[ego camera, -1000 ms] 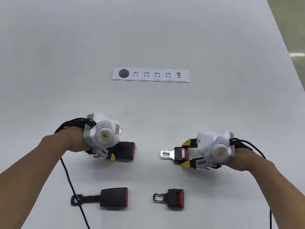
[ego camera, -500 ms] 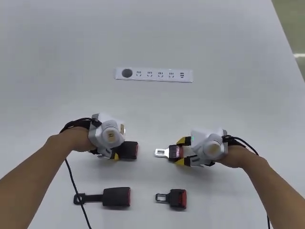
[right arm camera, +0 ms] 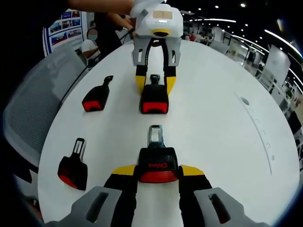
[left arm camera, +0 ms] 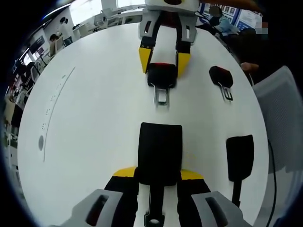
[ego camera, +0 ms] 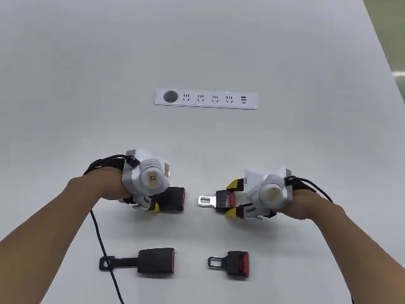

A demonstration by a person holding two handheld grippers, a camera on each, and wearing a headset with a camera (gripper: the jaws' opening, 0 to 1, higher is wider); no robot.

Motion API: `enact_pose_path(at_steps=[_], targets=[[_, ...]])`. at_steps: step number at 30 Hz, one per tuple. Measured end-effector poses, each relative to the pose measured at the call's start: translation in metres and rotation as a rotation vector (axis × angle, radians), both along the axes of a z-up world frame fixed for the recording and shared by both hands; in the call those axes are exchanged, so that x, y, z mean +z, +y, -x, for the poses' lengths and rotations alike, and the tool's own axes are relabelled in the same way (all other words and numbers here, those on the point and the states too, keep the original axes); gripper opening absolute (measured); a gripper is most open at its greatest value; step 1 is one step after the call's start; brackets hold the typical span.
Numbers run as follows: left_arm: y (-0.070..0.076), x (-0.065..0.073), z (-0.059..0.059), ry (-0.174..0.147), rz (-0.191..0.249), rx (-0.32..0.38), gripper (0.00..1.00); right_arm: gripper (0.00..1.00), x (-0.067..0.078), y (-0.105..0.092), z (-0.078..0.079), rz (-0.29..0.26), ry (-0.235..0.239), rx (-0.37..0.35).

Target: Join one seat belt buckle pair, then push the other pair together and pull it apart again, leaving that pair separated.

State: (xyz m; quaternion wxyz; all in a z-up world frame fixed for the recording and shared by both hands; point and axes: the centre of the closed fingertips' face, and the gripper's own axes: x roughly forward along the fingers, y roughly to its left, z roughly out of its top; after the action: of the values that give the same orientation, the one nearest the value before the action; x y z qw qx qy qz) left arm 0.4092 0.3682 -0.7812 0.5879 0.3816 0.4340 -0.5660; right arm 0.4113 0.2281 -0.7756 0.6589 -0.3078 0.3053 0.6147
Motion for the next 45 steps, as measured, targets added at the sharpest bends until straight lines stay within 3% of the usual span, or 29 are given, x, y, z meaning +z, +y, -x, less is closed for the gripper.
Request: enact_pose_path(at_steps=[15, 30, 45], targets=[[-0.001, 0.005, 0.002, 0.003, -0.003, 0.015, 0.32, 0.30, -0.004, 0.023, 0.000, -0.010, 0.000, 0.024], [0.000, 0.002, 0.000, 0.006, 0.004, 0.022, 0.32, 0.30, 0.000, 0.035, 0.002, -0.002, -0.002, 0.051], [0.000, 0.001, 0.000, 0.006, 0.008, 0.032, 0.32, 0.30, 0.002, 0.049, 0.001, -0.028, -0.004, 0.048]])
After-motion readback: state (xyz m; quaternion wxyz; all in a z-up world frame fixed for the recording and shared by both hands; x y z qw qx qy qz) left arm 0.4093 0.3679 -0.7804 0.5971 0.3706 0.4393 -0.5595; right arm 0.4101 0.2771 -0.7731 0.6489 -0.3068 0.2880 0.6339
